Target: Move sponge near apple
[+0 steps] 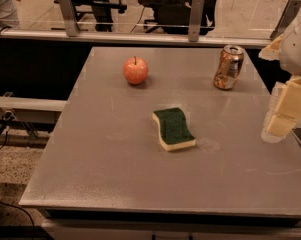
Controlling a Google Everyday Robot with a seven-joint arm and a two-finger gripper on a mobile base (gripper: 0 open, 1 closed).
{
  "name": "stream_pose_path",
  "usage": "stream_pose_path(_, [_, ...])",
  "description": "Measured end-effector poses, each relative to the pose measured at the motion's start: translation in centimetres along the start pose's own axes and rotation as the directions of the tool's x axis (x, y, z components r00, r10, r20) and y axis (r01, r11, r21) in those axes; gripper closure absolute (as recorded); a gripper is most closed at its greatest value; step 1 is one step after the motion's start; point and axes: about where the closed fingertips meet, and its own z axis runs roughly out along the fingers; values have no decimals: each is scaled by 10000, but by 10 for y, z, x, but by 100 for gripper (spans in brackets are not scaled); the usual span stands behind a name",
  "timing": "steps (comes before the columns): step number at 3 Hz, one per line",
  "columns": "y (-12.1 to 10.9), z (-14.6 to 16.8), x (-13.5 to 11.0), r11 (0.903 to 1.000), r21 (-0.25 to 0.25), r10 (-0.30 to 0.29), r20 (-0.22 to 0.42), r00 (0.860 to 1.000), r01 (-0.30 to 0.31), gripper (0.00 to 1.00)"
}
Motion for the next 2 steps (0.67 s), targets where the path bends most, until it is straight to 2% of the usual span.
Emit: stream_pose_path(2, [1,12,-22,9997,120,-225,253,9994,222,0])
